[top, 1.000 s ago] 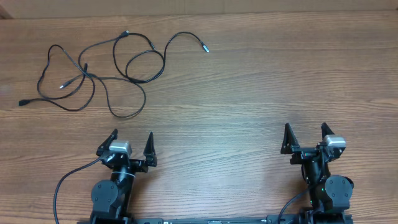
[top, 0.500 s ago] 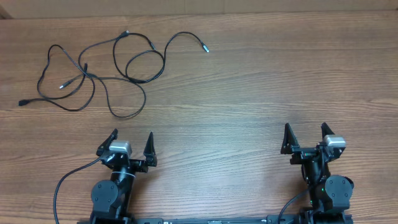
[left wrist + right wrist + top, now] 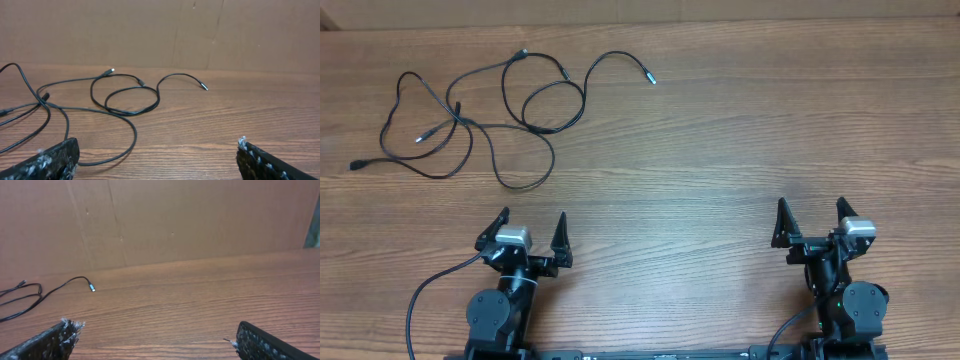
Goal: Untangle cables
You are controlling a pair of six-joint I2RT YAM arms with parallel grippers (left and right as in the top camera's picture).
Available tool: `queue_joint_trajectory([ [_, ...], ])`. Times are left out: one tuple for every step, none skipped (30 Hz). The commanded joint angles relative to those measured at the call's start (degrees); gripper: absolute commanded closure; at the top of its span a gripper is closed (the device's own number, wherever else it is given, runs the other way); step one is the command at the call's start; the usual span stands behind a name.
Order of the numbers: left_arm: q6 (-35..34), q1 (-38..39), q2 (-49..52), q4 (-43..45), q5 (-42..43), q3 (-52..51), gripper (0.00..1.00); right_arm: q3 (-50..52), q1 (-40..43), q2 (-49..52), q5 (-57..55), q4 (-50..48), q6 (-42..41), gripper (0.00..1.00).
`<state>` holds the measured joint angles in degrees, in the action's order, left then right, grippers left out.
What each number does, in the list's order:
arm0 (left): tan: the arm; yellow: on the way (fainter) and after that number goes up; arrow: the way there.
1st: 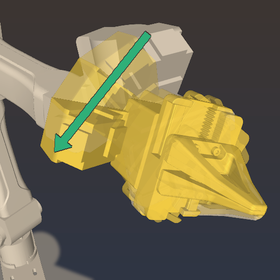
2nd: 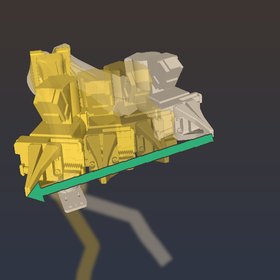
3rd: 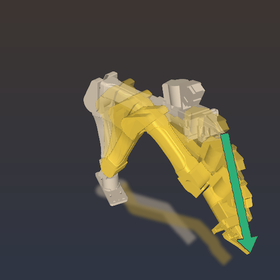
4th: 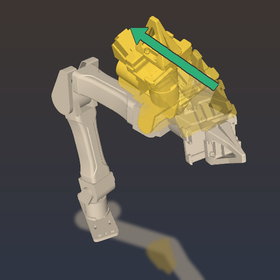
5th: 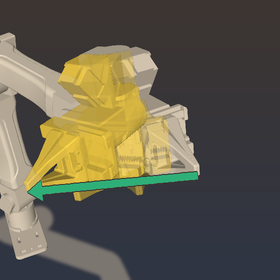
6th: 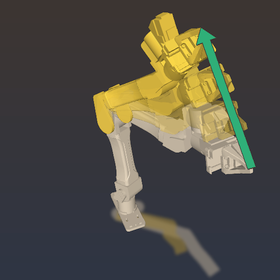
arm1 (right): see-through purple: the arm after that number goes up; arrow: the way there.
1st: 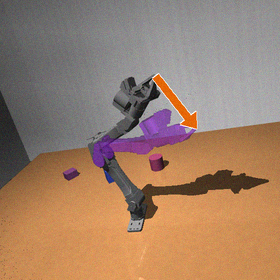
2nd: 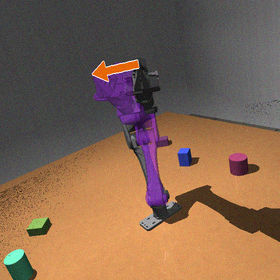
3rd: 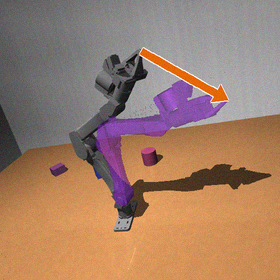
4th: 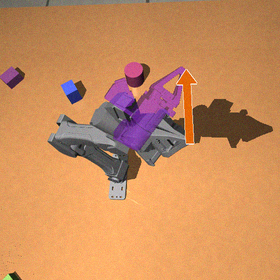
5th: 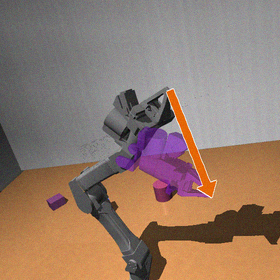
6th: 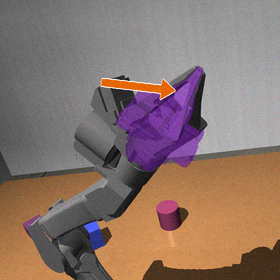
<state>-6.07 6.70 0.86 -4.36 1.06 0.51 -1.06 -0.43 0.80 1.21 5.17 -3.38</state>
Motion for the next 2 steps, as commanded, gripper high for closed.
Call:
queue_joint_trajectory([
  [-0.8,-0.3,-0.6,-0.1,-0.2,-0.2,0.00,0.6,-0.3,-0.6,-0.5,-0.3,0.3,0.00],
  [-0.8,-0.3,-0.6,-0.1,-0.2,-0.2,0.00,0.6,-0.3,-0.6,-0.5,-0.3,0.3,0.00],
])
